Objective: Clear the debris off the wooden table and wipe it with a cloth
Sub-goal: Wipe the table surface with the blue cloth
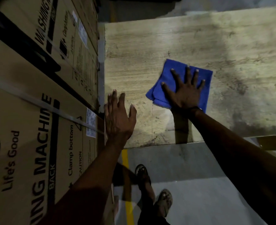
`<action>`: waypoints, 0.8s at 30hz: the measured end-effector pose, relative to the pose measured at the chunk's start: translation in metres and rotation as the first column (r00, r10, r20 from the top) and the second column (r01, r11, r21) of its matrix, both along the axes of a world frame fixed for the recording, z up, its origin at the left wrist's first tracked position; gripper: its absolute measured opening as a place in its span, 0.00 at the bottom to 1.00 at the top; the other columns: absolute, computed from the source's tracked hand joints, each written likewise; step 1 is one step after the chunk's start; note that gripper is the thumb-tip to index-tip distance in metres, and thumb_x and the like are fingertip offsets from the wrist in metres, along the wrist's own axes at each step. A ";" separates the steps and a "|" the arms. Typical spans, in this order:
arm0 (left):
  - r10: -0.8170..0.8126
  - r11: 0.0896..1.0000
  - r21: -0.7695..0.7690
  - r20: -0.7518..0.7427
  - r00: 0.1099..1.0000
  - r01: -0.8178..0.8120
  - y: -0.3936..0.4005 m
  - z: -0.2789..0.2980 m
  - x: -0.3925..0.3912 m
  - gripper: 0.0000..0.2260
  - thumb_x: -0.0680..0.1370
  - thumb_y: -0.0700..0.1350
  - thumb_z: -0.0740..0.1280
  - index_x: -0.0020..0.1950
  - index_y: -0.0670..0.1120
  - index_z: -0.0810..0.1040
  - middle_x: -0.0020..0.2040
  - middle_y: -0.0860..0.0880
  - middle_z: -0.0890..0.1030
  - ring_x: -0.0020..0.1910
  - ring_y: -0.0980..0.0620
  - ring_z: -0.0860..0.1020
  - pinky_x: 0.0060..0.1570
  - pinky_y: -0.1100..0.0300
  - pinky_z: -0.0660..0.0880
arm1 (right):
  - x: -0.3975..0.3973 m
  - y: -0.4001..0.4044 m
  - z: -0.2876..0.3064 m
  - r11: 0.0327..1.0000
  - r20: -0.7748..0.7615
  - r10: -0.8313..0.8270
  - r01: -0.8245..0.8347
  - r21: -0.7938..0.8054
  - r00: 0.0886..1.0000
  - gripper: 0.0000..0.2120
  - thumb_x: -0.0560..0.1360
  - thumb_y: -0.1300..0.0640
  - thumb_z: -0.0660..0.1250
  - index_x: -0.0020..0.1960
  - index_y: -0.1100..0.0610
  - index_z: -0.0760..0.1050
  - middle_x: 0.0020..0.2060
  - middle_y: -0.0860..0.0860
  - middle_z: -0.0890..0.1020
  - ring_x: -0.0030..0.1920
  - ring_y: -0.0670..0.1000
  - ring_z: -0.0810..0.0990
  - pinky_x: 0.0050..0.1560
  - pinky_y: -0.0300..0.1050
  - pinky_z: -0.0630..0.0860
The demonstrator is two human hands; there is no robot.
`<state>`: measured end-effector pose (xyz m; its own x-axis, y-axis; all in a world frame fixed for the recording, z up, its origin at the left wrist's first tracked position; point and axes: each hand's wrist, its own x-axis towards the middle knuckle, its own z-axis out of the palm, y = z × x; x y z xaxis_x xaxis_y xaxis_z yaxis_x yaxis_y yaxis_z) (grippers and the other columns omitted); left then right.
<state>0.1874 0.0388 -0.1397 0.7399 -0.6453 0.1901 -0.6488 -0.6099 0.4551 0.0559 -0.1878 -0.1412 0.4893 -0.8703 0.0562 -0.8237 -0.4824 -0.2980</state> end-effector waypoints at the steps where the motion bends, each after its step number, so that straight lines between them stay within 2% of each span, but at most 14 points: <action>1: -0.017 1.000 0.006 -0.008 1.000 0.017 -0.006 0.000 0.007 0.26 0.85 0.55 0.59 0.82 0.47 0.66 0.85 0.46 0.58 0.85 0.44 0.54 0.82 0.46 0.51 | 0.009 0.005 -0.001 1.000 0.002 0.017 -0.017 -0.006 1.000 0.38 0.77 0.23 0.54 0.83 0.36 0.57 0.86 0.54 0.51 0.85 0.66 0.46 0.79 0.75 0.43; 4: -0.054 0.999 0.001 -0.062 0.997 0.054 -0.041 0.002 0.042 0.27 0.84 0.54 0.58 0.81 0.45 0.67 0.85 0.43 0.60 0.84 0.42 0.56 0.82 0.45 0.52 | 0.031 0.028 -0.008 0.965 -0.003 0.254 -0.253 -0.071 0.967 0.37 0.77 0.23 0.54 0.83 0.35 0.58 0.86 0.52 0.52 0.85 0.64 0.47 0.80 0.74 0.45; 6: -0.057 0.998 -0.005 -0.084 0.995 0.057 -0.071 0.003 0.068 0.27 0.83 0.53 0.56 0.80 0.44 0.69 0.84 0.42 0.62 0.84 0.41 0.58 0.82 0.44 0.54 | 0.036 0.027 -0.009 0.932 -0.005 0.359 -0.359 -0.060 0.933 0.36 0.77 0.23 0.55 0.82 0.32 0.57 0.86 0.48 0.51 0.86 0.60 0.46 0.80 0.73 0.45; 8: -0.060 0.998 -0.014 -0.094 0.994 0.059 -0.096 0.003 0.091 0.27 0.83 0.53 0.56 0.80 0.43 0.69 0.83 0.41 0.63 0.84 0.41 0.58 0.82 0.45 0.53 | 0.038 0.010 -0.005 0.940 0.004 0.339 -0.338 -0.047 0.941 0.36 0.77 0.22 0.55 0.82 0.32 0.58 0.86 0.47 0.52 0.86 0.59 0.46 0.81 0.72 0.45; 12: -0.032 0.999 -0.039 -0.072 0.997 0.029 -0.130 -0.001 0.120 0.25 0.84 0.51 0.58 0.80 0.43 0.70 0.82 0.41 0.65 0.83 0.41 0.60 0.81 0.47 0.53 | 0.054 -0.035 0.003 0.994 0.015 0.107 -0.107 0.022 0.994 0.37 0.76 0.22 0.55 0.82 0.32 0.56 0.86 0.49 0.50 0.85 0.61 0.44 0.80 0.72 0.40; 14: 0.004 0.998 -0.056 -0.049 0.999 -0.007 -0.137 -0.003 0.122 0.25 0.84 0.51 0.58 0.78 0.44 0.71 0.81 0.42 0.67 0.82 0.41 0.62 0.81 0.46 0.56 | 0.068 -0.039 0.001 0.998 0.012 0.059 -0.059 0.025 0.998 0.38 0.77 0.21 0.54 0.82 0.33 0.56 0.86 0.51 0.49 0.85 0.63 0.43 0.79 0.73 0.39; 17: 0.018 0.998 -0.065 -0.028 0.999 -0.020 -0.137 -0.007 0.120 0.24 0.83 0.51 0.58 0.77 0.44 0.73 0.81 0.43 0.68 0.82 0.42 0.63 0.81 0.45 0.58 | 0.083 -0.020 -0.004 0.977 0.004 0.210 -0.210 -0.030 0.978 0.38 0.77 0.22 0.53 0.83 0.34 0.55 0.86 0.52 0.50 0.85 0.64 0.45 0.79 0.73 0.41; 20: 0.022 0.998 -0.062 -0.042 0.999 -0.024 -0.138 -0.007 0.123 0.24 0.84 0.52 0.57 0.78 0.46 0.72 0.82 0.45 0.67 0.83 0.45 0.62 0.82 0.47 0.57 | 0.085 -0.014 -0.006 0.924 -0.017 0.376 -0.377 -0.069 0.926 0.37 0.77 0.22 0.54 0.83 0.33 0.56 0.86 0.48 0.49 0.86 0.59 0.44 0.80 0.71 0.45; 22: 0.033 0.997 -0.067 -0.031 0.999 -0.035 -0.137 -0.009 0.124 0.23 0.84 0.51 0.57 0.77 0.45 0.73 0.82 0.45 0.67 0.82 0.44 0.63 0.81 0.46 0.59 | 0.080 -0.030 -0.004 0.929 -0.027 0.362 -0.363 -0.074 0.932 0.36 0.77 0.23 0.56 0.82 0.32 0.57 0.86 0.46 0.50 0.86 0.57 0.46 0.81 0.70 0.47; 24: 0.039 0.995 -0.087 -0.012 0.999 -0.040 -0.138 -0.010 0.124 0.22 0.84 0.50 0.59 0.76 0.45 0.74 0.81 0.44 0.68 0.81 0.44 0.64 0.80 0.46 0.60 | 0.076 -0.055 -0.002 0.967 -0.048 0.237 -0.241 -0.086 0.970 0.36 0.78 0.24 0.56 0.82 0.33 0.57 0.86 0.48 0.52 0.86 0.59 0.48 0.80 0.70 0.48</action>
